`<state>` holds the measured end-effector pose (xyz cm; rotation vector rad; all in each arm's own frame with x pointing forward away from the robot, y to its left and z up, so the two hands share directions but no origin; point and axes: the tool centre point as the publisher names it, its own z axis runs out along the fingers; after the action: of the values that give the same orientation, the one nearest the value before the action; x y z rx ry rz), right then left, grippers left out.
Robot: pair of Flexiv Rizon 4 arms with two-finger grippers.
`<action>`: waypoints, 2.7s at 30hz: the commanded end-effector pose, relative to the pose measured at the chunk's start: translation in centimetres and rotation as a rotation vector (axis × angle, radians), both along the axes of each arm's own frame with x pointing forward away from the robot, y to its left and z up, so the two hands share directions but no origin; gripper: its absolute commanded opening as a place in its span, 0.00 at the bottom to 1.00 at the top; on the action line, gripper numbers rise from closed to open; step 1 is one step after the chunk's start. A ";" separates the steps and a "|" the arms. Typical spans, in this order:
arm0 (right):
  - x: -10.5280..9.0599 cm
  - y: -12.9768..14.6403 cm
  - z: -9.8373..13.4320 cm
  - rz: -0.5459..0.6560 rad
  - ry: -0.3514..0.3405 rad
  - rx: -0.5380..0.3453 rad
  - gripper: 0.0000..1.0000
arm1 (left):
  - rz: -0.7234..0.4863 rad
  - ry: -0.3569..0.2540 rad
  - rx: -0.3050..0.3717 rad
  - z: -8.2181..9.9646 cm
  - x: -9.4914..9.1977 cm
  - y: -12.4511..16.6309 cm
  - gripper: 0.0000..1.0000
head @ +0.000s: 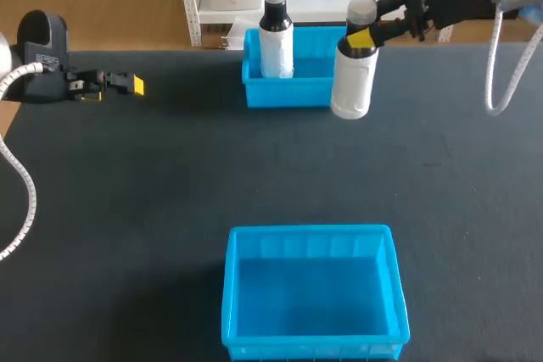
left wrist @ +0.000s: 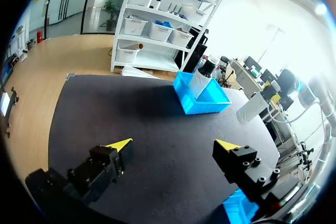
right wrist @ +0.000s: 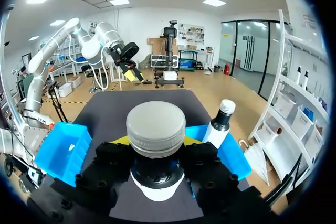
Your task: Pick up the bottle, and place it in the far bin if it is heavy, or in the near bin if it is light.
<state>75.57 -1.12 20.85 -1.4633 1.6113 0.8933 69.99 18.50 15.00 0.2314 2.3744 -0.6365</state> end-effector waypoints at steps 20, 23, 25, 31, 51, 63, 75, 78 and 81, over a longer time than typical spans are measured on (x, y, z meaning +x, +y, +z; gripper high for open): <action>6.8 -6.3 2.8 -0.110 -0.024 -0.041 0.00 | 0.000 0.000 0.000 0.0 0.0 0.0 1.00; 8.1 -6.3 3.0 -0.111 -0.028 -0.046 0.00 | 0.000 0.000 0.000 0.0 0.0 0.0 1.00; 9.0 -6.1 3.1 -0.106 -0.029 -0.049 0.00 | 0.000 0.000 0.000 0.0 0.0 0.0 1.00; 11.6 -4.8 3.2 -0.077 -0.032 -0.052 0.00 | 0.000 0.000 0.000 0.0 0.0 0.0 1.00; 16.3 1.2 1.3 0.051 -0.013 -0.034 0.00 | 0.000 0.000 0.000 0.0 0.0 0.0 1.00; 17.0 3.2 -1.4 0.098 0.017 -0.018 0.00 | 0.000 0.000 0.000 0.0 0.0 0.0 1.00; 18.1 3.6 -3.8 0.121 0.025 -0.022 0.00 | 0.000 0.000 0.000 0.0 0.0 0.0 1.00; 18.2 3.4 -4.1 0.118 0.028 -0.024 0.00 | 0.000 0.000 0.000 0.0 0.0 0.0 1.00; 18.3 3.3 -4.5 0.117 0.036 -0.024 0.00 | 0.000 0.000 0.000 0.0 0.0 0.0 1.00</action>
<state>92.70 2.04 16.36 -1.4242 1.6276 0.7611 70.00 18.50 15.00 0.2314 2.3744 -0.6365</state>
